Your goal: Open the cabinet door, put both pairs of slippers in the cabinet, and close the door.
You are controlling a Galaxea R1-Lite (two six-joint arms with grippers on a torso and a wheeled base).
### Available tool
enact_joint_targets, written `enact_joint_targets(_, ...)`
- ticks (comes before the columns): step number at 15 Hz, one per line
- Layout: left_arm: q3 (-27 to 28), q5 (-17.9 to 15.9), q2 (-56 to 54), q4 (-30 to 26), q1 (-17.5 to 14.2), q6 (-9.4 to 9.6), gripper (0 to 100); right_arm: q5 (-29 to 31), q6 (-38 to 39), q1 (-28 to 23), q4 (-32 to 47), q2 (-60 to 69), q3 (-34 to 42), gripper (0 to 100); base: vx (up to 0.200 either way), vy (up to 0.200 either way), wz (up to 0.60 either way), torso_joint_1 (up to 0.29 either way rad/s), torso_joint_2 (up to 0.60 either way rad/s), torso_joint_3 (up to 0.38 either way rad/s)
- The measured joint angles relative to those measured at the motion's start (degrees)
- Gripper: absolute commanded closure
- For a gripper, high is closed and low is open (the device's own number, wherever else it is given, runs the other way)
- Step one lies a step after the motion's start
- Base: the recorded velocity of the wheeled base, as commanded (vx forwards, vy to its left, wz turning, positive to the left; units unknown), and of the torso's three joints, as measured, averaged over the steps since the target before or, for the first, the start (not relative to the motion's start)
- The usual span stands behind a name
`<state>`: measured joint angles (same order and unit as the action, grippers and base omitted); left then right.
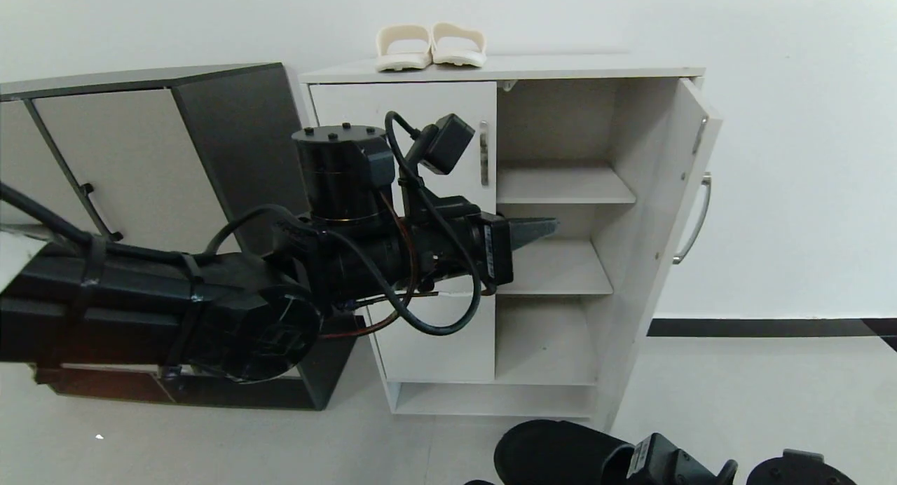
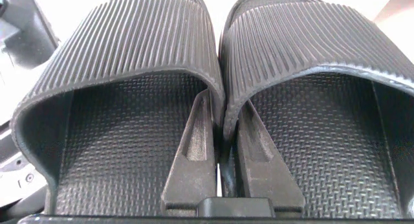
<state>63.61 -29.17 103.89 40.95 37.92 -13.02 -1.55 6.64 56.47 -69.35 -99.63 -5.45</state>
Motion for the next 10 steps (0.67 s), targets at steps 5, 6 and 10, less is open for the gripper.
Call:
enact_joint_targets(5,-11.1,5.0,-10.0,1.0,-4.7,1.12,100,7.8,1.5,-5.4,-1.0,-3.6,-4.5,100,0.0,0.0,0.0,0.0,0.0,0.0)
enact_joint_targets(6,-15.3,7.3,-13.8,0.9,-6.6,2.43,100,11.0,2.5,-6.5,-1.0,-5.1,-6.6,100,0.0,0.0,0.0,0.0,0.0,0.0)
enact_joint_targets(10,-32.4,21.8,-34.5,-1.8,-13.7,6.79,100,18.9,4.2,-10.9,-1.0,-10.2,-13.5,100,0.0,0.0,0.0,0.0,0.0,0.0)
